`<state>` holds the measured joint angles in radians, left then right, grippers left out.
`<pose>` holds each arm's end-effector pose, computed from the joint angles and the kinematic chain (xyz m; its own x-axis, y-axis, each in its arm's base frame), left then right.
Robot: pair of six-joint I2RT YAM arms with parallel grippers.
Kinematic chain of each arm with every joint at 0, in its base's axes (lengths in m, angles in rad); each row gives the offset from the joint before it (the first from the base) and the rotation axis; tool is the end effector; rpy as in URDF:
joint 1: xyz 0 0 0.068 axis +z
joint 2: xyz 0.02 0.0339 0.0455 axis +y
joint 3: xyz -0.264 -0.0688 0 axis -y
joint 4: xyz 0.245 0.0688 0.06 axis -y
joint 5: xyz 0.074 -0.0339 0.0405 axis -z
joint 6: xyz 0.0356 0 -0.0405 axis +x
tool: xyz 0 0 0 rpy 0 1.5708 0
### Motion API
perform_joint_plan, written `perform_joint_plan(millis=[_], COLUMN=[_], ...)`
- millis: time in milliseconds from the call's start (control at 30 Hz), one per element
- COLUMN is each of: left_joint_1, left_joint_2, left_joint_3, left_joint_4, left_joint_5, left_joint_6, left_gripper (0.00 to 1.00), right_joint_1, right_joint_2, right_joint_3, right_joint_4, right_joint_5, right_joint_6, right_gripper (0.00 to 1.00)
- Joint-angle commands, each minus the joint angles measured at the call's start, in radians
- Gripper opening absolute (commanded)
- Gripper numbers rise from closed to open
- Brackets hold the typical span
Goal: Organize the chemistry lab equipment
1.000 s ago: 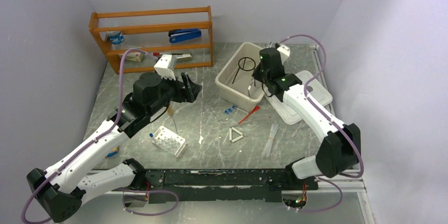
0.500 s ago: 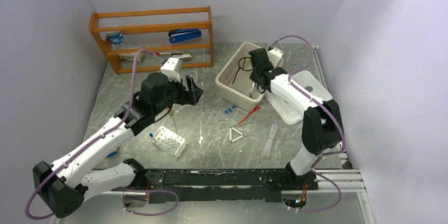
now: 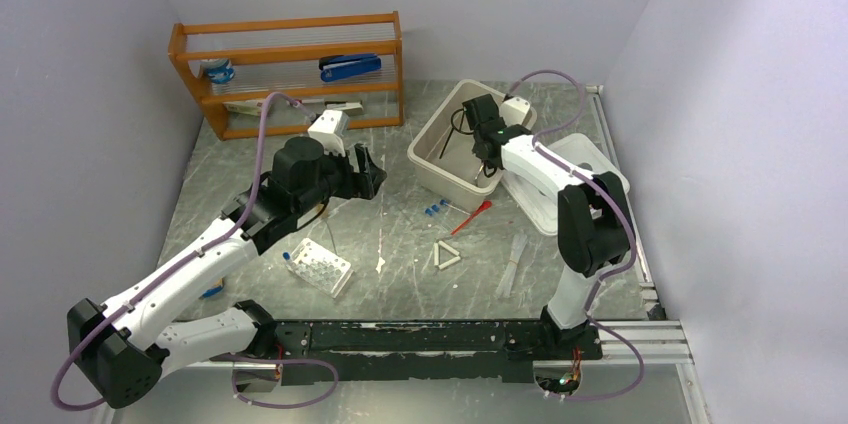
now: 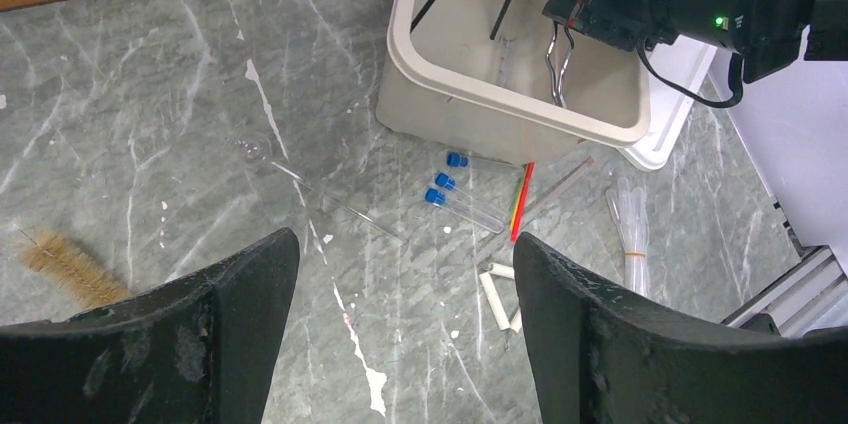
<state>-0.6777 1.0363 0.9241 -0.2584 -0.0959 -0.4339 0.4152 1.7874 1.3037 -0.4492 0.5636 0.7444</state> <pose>0.1873 -0.1464 0.3332 -0.4892 -0.1435 -0.8603 0.3846 0.8498 -0.3604 0.3586 0.1373 0.2269 -0.5745 0.3727 -0.7288 0.4614 0.8829 0.0878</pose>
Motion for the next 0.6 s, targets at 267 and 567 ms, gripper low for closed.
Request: perform_joint_plan(millis=[267,567], left_joint_1=[0.003,0.003], left_joint_2=[0.005,0.005], left_joint_3=[-0.005,-0.01], left_joint_4=[0.019,0.015], left_joint_5=[0.007,0.002], left_joint_6=[-0.002,-0.005], left_gripper=[0.82,0.82], right_joint_1=[-0.007,-0.007], right_joint_2=[0.052,0.028], right_joint_3=[-0.002,0.035], right_joint_4=[0.067,0.0], right_joint_5=[-0.004,0.033], right_joint_6=[-0.007,0.006], right_gripper=[0.14,0.18])
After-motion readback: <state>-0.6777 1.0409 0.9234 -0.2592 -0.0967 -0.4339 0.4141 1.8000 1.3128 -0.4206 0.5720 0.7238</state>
